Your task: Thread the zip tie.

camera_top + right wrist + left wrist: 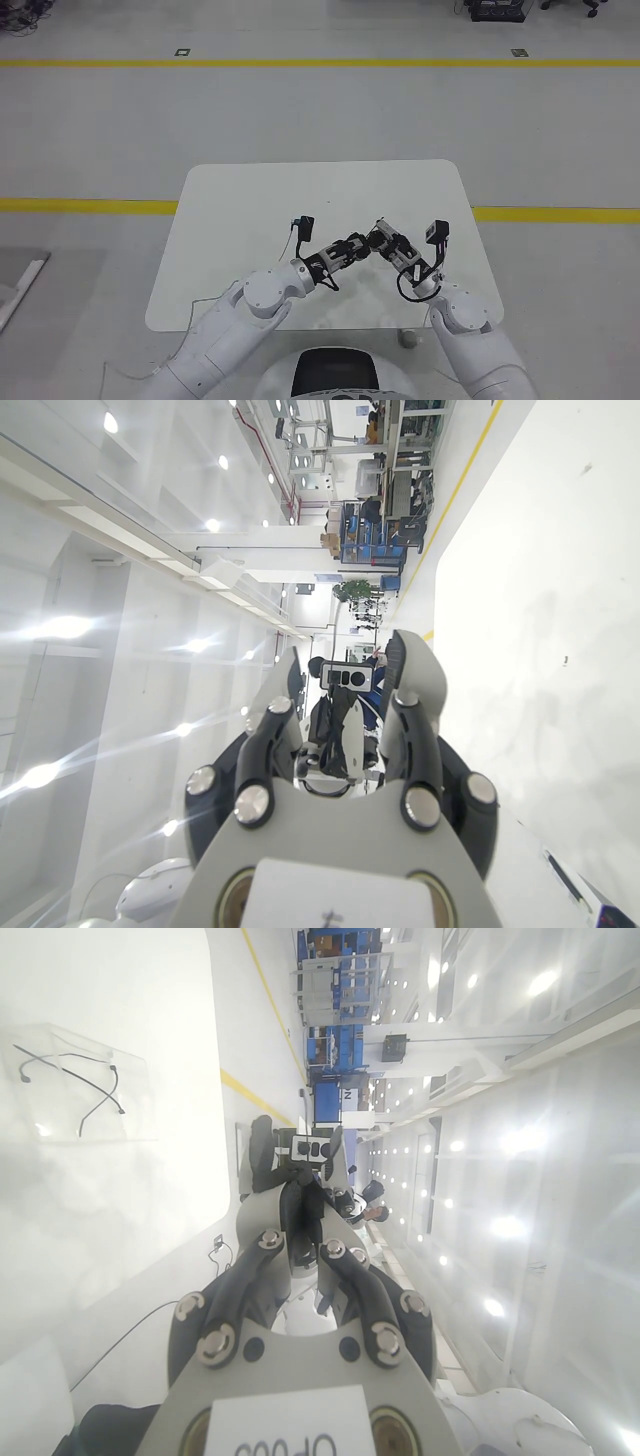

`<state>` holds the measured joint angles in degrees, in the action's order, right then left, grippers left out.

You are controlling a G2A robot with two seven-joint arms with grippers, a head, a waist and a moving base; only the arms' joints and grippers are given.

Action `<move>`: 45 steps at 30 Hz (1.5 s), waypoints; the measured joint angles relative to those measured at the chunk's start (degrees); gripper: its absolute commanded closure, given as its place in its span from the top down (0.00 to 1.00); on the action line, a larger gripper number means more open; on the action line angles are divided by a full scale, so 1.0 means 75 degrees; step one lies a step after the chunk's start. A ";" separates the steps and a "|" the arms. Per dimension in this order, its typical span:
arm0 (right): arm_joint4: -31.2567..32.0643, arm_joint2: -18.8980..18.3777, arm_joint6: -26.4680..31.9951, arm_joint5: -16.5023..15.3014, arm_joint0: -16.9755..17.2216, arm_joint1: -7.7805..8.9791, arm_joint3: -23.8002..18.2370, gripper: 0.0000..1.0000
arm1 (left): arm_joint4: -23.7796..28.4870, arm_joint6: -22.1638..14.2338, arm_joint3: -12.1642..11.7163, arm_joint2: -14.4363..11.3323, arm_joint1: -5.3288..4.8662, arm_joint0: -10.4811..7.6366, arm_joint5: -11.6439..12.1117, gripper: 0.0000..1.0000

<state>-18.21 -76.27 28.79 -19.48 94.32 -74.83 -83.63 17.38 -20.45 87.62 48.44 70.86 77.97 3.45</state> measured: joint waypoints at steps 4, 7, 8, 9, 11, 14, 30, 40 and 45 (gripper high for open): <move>-0.0078 -0.0149 0.0073 0.0000 0.0034 0.0029 -0.0041 1.00 | 0.0070 -0.0271 0.0052 0.0116 -0.0050 0.0045 0.0017 0.00; -0.0342 -0.0309 0.0483 0.0078 0.0023 0.0078 0.0011 1.00 | 0.0194 -0.0659 0.0079 0.0253 -0.0108 0.0071 -0.0006 0.00; -0.0475 -0.0395 0.0759 0.0166 -0.0012 0.0107 0.0061 1.00 | 0.0205 -0.0765 0.0082 0.0303 -0.0129 0.0079 -0.0027 0.00; -0.0591 -0.0496 0.1064 0.0264 -0.0055 0.0141 0.0122 1.00 | 0.0216 -0.0868 0.0090 0.0352 -0.0150 0.0088 -0.0054 0.00; -0.0704 -0.0711 0.1782 0.0533 -0.0170 0.0223 0.0274 1.00 | 0.0258 -0.1155 0.0108 0.0452 -0.0198 0.0105 -0.0118 0.00; -0.0725 -0.0852 0.2290 0.0730 -0.0248 0.0276 0.0366 1.00 | 0.0122 -0.1735 0.0088 0.0523 -0.0278 0.0058 -0.0388 0.00; -0.0720 -0.1297 0.3744 0.0508 -0.0247 0.0475 0.0754 1.00 | 0.0794 -0.3010 -0.0038 0.0740 -0.0398 0.0009 -0.0583 0.00; -0.1121 -0.1503 0.6390 0.0278 -0.0710 0.0721 0.1740 1.00 | 0.1065 -0.4996 -0.0391 0.1020 -0.0642 -0.0070 -0.0533 0.00; -0.1107 -0.1322 0.6627 0.0299 -0.0836 0.0726 0.1797 1.00 | 0.0877 -0.4793 -0.0279 0.0908 -0.0651 -0.0090 -0.0326 0.00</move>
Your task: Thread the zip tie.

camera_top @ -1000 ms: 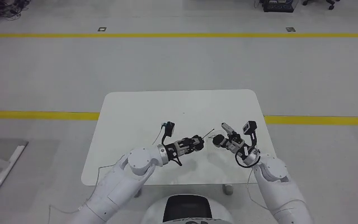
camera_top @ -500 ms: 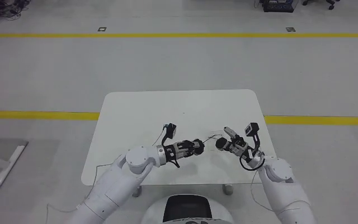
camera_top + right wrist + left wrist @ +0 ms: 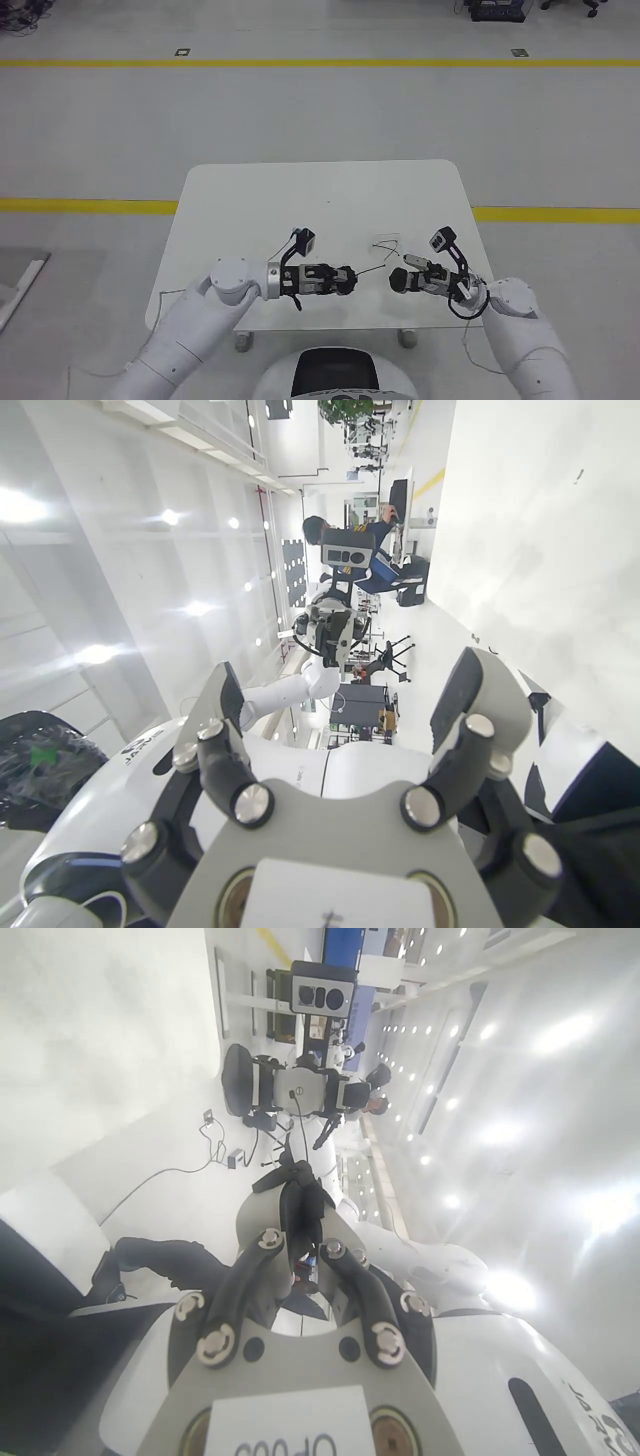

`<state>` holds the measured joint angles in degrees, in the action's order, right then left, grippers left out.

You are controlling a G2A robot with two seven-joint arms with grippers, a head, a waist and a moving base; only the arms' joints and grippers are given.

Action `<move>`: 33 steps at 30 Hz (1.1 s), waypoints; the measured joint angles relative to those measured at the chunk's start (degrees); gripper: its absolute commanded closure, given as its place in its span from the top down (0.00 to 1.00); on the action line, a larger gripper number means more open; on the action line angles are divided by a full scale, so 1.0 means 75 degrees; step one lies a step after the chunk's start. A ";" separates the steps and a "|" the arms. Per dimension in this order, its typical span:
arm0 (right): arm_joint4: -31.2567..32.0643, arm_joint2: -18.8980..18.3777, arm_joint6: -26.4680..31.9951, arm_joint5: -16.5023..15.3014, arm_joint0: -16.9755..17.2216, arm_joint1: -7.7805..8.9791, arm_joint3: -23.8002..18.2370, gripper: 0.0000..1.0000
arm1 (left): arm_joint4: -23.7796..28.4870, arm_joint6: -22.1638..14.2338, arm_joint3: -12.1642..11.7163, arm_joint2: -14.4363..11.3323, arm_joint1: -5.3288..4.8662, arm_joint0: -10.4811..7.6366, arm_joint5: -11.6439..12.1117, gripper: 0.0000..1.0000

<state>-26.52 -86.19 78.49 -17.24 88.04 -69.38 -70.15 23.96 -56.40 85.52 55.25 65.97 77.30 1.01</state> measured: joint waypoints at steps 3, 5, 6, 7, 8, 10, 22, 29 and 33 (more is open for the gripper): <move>0.0000 -0.0007 -0.0009 0.0000 0.0004 0.0000 -0.0002 1.00 | 0.0000 0.0001 0.0000 0.0002 0.0000 0.0003 0.0001 0.00; 0.0000 -0.0007 -0.0009 0.0000 0.0004 0.0000 -0.0002 1.00 | 0.0003 -0.0002 -0.0001 0.0002 0.0000 0.0003 -0.0002 0.00; 0.0000 -0.0007 -0.0009 0.0000 0.0004 0.0000 -0.0002 1.00 | 0.0011 0.0017 -0.0001 0.0000 0.0001 0.0007 -0.0005 0.00; 0.0015 -0.0004 -0.0036 0.0009 0.0006 0.0000 -0.0009 1.00 | 0.0061 0.0082 -0.0006 -0.0014 0.0001 0.0020 -0.0028 0.00; 0.0061 -0.0001 -0.0122 0.0022 0.0008 0.0005 -0.0027 1.00 | 0.0146 0.0071 -0.0020 -0.0029 0.0000 0.0019 -0.0057 0.00; 0.0143 -0.0016 -0.0302 -0.0009 0.0015 0.0031 -0.0061 1.00 | 0.0472 -0.0301 -0.0120 -0.0033 -0.0014 -0.0027 -0.0090 0.00; -0.0409 0.0328 0.0153 -0.0299 -0.0105 0.0213 0.0019 1.00 | 0.0830 -0.1436 -0.0592 -0.0320 -0.0039 -0.0429 -0.0013 0.00; -0.0356 0.0408 0.0026 -0.0175 -0.0088 0.0209 -0.0053 1.00 | 0.0783 -0.1202 -0.0509 -0.0403 -0.0041 -0.0395 -0.0029 0.00; -0.0482 0.0720 0.0159 0.0256 -0.0140 0.0265 -0.0150 1.00 | 0.0794 -0.1233 -0.0530 -0.0454 -0.0068 -0.0424 -0.0002 0.00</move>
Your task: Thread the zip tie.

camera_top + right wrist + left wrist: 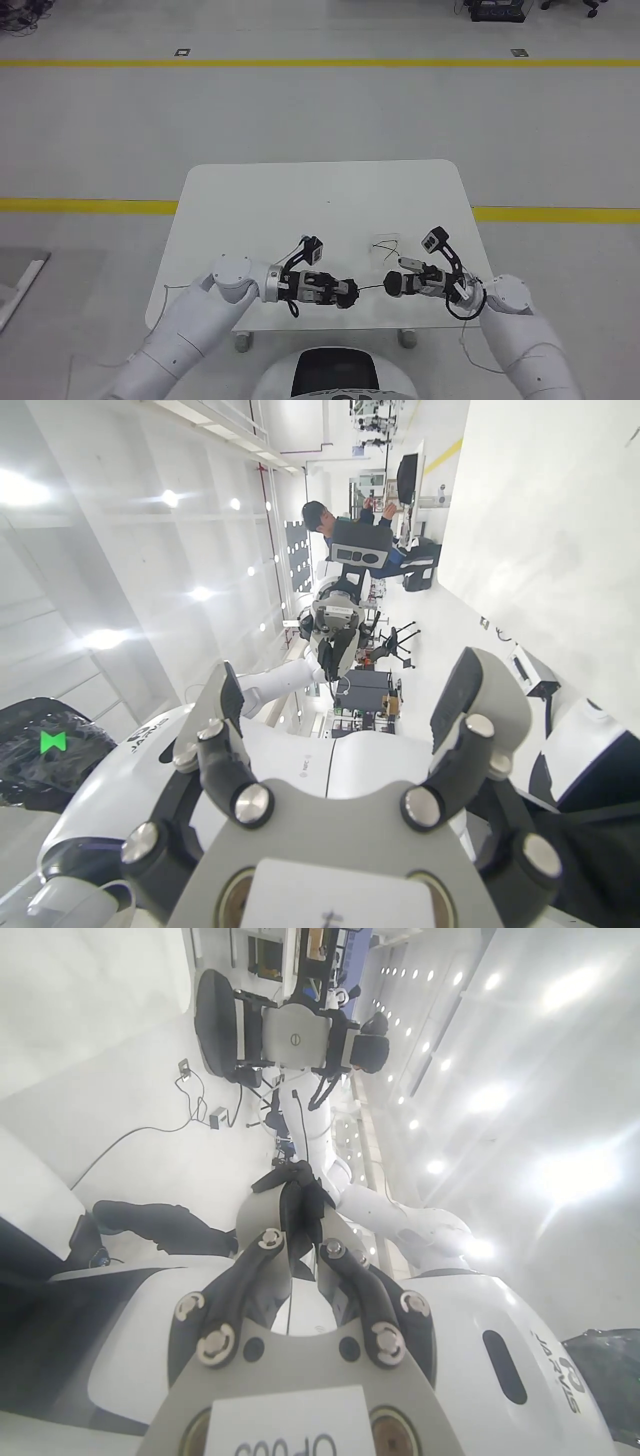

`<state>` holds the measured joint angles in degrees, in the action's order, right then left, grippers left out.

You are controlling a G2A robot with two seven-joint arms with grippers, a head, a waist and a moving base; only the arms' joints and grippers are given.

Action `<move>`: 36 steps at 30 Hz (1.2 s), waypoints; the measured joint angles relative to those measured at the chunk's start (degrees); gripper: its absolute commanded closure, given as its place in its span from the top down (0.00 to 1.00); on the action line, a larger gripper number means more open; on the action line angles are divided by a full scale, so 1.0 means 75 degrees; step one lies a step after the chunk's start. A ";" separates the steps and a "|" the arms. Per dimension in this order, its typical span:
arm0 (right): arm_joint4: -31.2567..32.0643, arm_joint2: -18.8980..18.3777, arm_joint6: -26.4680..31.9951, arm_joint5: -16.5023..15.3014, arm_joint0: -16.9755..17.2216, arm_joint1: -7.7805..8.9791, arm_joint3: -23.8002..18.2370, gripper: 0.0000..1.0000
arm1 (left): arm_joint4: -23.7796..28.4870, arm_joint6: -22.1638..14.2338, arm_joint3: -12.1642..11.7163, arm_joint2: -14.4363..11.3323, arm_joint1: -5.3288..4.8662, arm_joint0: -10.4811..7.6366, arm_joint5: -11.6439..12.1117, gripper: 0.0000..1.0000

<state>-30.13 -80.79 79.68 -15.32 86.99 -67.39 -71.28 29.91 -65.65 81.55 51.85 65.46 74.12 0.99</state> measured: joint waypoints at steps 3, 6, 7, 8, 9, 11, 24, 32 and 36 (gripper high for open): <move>-0.0055 0.0111 -0.0004 0.0070 -0.0018 0.0045 -0.0036 1.00 | -0.0151 0.0085 0.0005 -0.0017 -0.0019 -0.0034 0.0076 0.00; -0.0053 0.0101 -0.0005 0.0060 -0.0017 0.0042 -0.0033 1.00 | -0.0162 0.0093 0.0007 -0.0017 -0.0020 -0.0034 0.0080 0.00; -0.0053 0.0102 -0.0007 0.0062 -0.0015 0.0041 -0.0035 1.00 | -0.0159 0.0091 0.0007 -0.0017 -0.0019 -0.0033 0.0079 0.00; -0.0075 0.0120 -0.0012 0.0095 -0.0011 0.0040 -0.0054 1.00 | -0.0158 0.0091 0.0007 -0.0017 -0.0019 -0.0033 0.0078 0.00; -0.0109 0.0139 -0.0011 0.0160 -0.0009 0.0042 -0.0081 1.00 | -0.0168 0.0121 0.0017 -0.0024 -0.0018 -0.0027 0.0078 0.00; -0.0123 0.0171 -0.0006 0.0357 -0.0019 0.0073 -0.0104 1.00 | -0.0207 0.0315 0.0055 -0.0067 -0.0019 -0.0007 0.0070 0.00; -0.0066 0.0650 -0.0005 0.0850 -0.0130 0.0267 -0.0302 1.00 | -0.0169 0.0234 0.0018 -0.0149 -0.0058 -0.0080 0.0236 0.00; -0.0192 0.0658 -0.0007 0.0958 -0.0153 0.0339 -0.0310 1.00 | -0.0124 0.0362 -0.0008 -0.0161 -0.0079 -0.0076 0.0249 0.00; -0.0245 0.0935 -0.0004 0.1051 -0.0236 0.0515 -0.0317 1.00 | 0.0005 0.0211 -0.0093 -0.0131 -0.0114 -0.0098 0.0326 0.00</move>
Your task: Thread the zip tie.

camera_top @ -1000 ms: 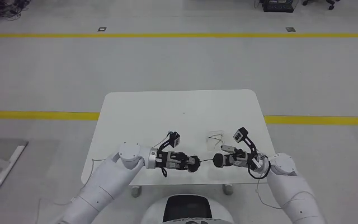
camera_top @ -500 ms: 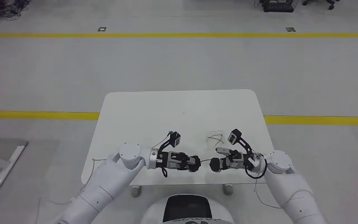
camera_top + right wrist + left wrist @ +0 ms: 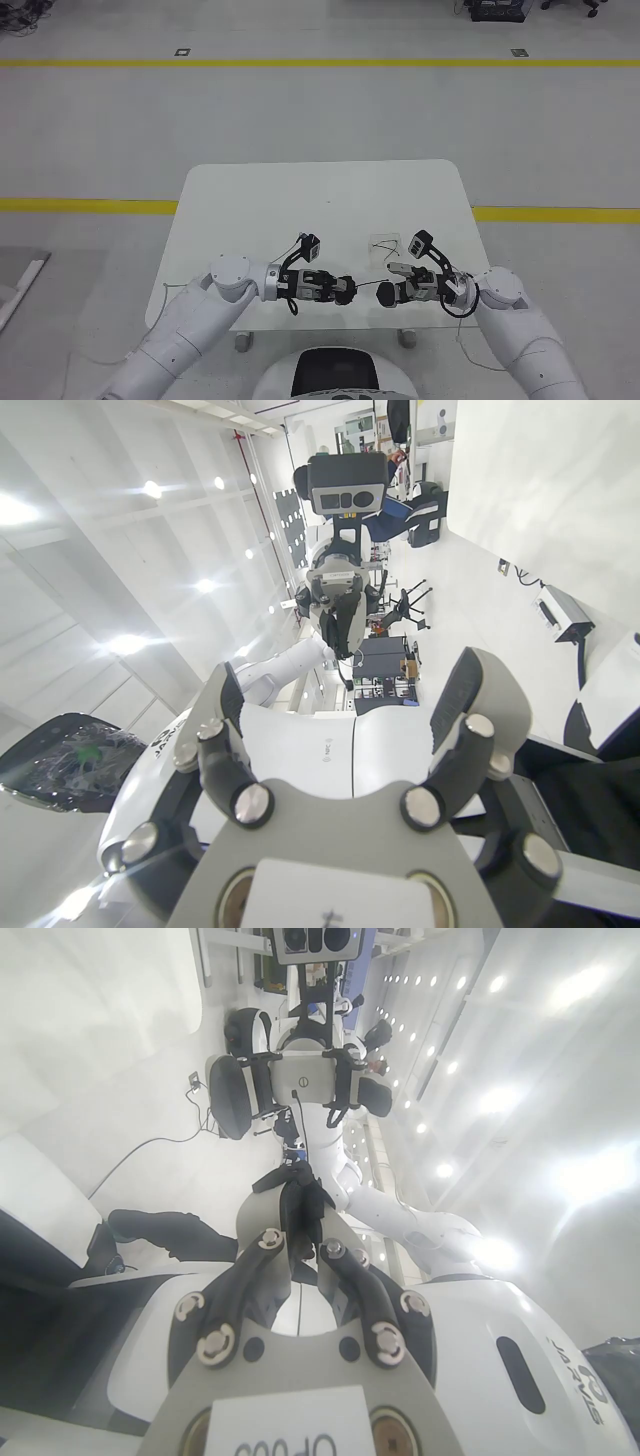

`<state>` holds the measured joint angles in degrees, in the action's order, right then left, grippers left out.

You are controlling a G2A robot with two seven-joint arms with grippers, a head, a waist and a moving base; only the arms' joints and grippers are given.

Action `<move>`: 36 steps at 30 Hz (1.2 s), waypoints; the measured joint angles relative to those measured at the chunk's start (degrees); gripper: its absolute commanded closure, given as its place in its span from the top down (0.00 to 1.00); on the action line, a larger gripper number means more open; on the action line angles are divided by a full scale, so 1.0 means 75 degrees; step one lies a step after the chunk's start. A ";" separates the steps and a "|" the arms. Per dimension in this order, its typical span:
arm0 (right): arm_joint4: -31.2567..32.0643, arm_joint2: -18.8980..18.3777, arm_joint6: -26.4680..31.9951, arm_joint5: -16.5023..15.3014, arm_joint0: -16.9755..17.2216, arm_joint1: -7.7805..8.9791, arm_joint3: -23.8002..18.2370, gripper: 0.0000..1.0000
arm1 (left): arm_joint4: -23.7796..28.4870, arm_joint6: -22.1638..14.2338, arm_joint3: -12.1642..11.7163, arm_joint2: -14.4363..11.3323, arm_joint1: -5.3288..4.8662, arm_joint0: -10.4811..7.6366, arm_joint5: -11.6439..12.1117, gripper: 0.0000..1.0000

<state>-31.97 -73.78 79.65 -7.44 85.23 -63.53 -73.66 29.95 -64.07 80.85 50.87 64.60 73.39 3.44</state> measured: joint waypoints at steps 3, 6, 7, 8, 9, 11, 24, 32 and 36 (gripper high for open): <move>0.0013 0.0151 -0.0002 0.0013 -0.0059 0.0080 -0.0010 1.00 | -0.0077 -0.0117 -0.0039 -0.0040 -0.0021 -0.0055 0.0060 0.00; 0.0009 0.0141 -0.0002 0.0009 -0.0056 0.0075 -0.0008 1.00 | -0.0183 -0.0098 -0.0037 -0.0053 -0.0027 -0.0078 0.0094 0.00; 0.0009 0.0139 -0.0002 0.0009 -0.0056 0.0074 -0.0008 1.00 | -0.0175 -0.0096 -0.0036 -0.0052 -0.0027 -0.0077 0.0093 0.00; 0.0009 0.0139 -0.0002 0.0009 -0.0056 0.0074 -0.0008 1.00 | -0.0170 -0.0096 -0.0036 -0.0052 -0.0027 -0.0077 0.0092 0.00; 0.0009 0.0139 -0.0002 0.0009 -0.0056 0.0074 -0.0009 1.00 | -0.0169 -0.0096 -0.0036 -0.0051 -0.0027 -0.0076 0.0091 0.00; -0.0062 0.0112 -0.0033 0.0033 -0.0053 0.0080 0.0010 1.00 | -0.0142 0.0005 -0.0022 -0.0067 -0.0025 -0.0052 0.0077 0.00; -0.0978 0.0538 -0.0001 -0.0401 -0.0201 0.0502 0.0401 0.43 | 0.0267 -0.0309 -0.0224 -0.0086 -0.0110 -0.0080 0.0133 0.00; -0.1406 0.1132 -0.0001 -0.0732 -0.0439 0.0736 0.0688 0.26 | 0.0376 -0.0069 -0.0278 -0.0156 -0.0126 -0.0111 0.0132 0.00; -0.1611 0.1375 -0.0001 -0.0869 -0.0543 0.0830 0.0785 0.24 | 0.0389 -0.0061 -0.0278 -0.0186 -0.0144 -0.0126 0.0120 0.00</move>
<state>-44.05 -63.46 79.64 -13.96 81.16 -57.31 -67.77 32.86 -64.53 78.77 49.47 63.53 72.44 4.34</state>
